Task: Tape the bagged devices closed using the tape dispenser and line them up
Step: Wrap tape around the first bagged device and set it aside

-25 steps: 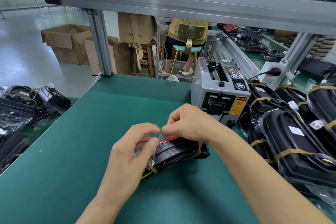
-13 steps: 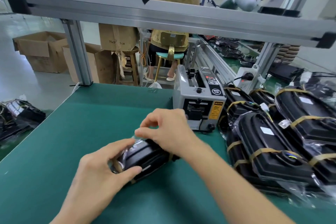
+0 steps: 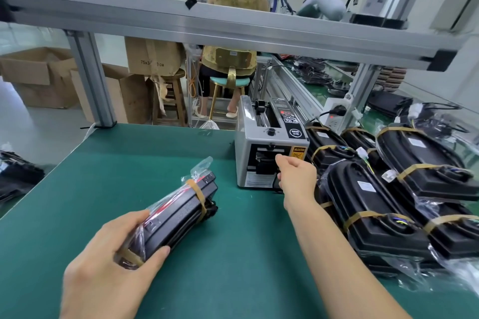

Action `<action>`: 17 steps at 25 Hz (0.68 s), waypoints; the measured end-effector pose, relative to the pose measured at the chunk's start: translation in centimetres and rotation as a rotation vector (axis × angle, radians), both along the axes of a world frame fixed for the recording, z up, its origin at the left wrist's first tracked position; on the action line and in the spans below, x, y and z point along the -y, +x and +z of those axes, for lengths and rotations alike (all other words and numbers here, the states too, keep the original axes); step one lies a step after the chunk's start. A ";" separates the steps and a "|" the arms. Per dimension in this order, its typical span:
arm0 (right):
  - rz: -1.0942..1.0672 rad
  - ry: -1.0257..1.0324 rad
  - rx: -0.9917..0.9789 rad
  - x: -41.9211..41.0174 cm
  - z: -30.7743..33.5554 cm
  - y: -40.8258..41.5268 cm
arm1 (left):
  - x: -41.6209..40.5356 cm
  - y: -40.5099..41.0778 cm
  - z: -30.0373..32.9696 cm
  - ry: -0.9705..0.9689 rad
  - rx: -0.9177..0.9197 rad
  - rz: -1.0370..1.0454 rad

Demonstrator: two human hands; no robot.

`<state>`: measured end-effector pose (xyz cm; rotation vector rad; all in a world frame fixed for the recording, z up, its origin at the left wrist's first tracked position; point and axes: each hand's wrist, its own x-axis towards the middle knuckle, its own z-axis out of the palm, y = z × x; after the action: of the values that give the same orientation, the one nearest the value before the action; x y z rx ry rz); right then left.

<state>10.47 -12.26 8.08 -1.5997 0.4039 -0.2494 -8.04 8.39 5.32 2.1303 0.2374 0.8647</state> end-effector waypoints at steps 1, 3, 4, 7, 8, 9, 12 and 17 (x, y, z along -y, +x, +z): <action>-0.008 0.017 -0.024 -0.1 -0.1 0.5 | 0.0 0.0 -0.1 0.011 -0.002 0.002; -0.028 0.056 -0.060 -0.3 -0.3 1.2 | 0.0 0.0 -0.2 0.019 -0.009 0.008; -0.036 0.073 -0.068 -0.4 -0.3 1.4 | 0.0 0.0 -0.2 0.022 -0.007 0.010; -0.055 0.104 -0.094 -0.5 -0.3 1.8 | -0.2 0.1 -0.2 0.022 0.027 0.020; -0.061 0.121 -0.111 -0.7 -0.2 1.8 | -0.2 0.2 -0.1 0.018 0.044 0.022; -0.073 0.148 -0.129 -0.8 -0.1 1.9 | -0.1 0.2 0.0 0.014 0.053 0.024; -0.116 0.253 -0.163 -1.2 0.3 1.8 | -0.2 0.2 -0.2 0.007 0.032 0.037; 0.234 0.277 -0.020 -2.2 2.3 -2.8 | 0.8 -0.1 -0.1 -0.069 0.060 0.048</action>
<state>7.67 -10.08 10.34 -1.3624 0.2511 0.0018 -8.17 7.55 5.25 2.0383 0.2845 0.9340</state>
